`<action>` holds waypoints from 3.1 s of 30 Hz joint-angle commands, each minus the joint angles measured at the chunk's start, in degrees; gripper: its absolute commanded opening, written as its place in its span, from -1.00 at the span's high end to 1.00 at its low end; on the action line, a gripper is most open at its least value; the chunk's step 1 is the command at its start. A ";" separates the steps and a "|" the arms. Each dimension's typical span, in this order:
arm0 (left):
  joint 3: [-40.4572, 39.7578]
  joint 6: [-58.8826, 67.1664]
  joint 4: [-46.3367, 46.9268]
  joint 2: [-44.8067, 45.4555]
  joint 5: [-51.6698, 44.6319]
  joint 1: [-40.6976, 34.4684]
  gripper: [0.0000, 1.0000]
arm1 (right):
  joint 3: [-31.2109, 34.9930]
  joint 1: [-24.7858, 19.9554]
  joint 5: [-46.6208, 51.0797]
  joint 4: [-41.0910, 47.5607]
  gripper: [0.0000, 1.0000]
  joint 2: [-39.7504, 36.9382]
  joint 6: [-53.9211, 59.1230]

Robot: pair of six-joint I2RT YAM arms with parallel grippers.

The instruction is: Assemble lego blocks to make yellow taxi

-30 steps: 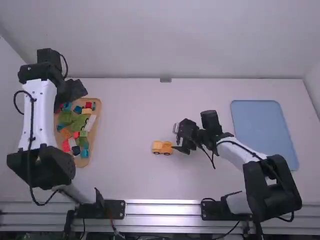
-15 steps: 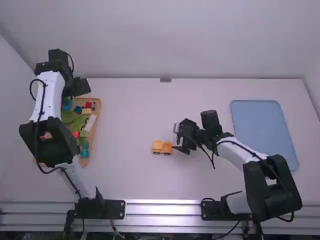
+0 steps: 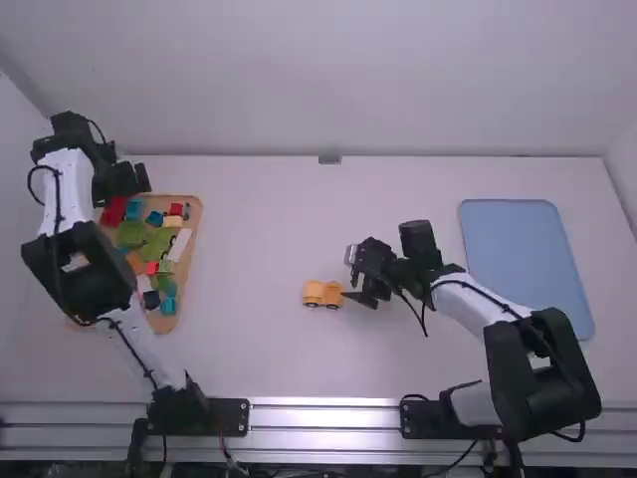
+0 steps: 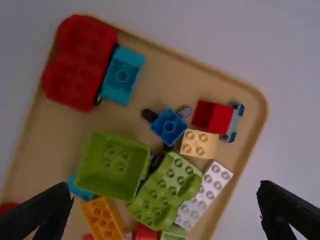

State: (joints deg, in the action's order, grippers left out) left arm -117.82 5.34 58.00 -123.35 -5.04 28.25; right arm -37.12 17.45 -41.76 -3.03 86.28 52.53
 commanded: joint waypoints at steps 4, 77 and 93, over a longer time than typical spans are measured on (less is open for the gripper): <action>-1.60 14.36 -0.24 -0.81 -3.72 -1.27 -0.98 | -0.42 0.20 -0.37 0.31 -0.97 -1.20 -0.17; 9.46 60.92 -8.26 -11.52 -2.73 -4.24 -0.29 | -0.42 3.50 -0.39 -3.58 -0.97 -1.20 -7.76; 9.46 63.89 -7.50 -11.78 -0.11 -4.15 -0.26 | -0.42 3.50 -0.37 -3.34 -0.98 -1.22 -7.78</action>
State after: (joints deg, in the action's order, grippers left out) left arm -108.84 68.25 50.11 -133.95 -5.63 23.73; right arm -37.12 21.10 -41.63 -6.46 86.28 45.17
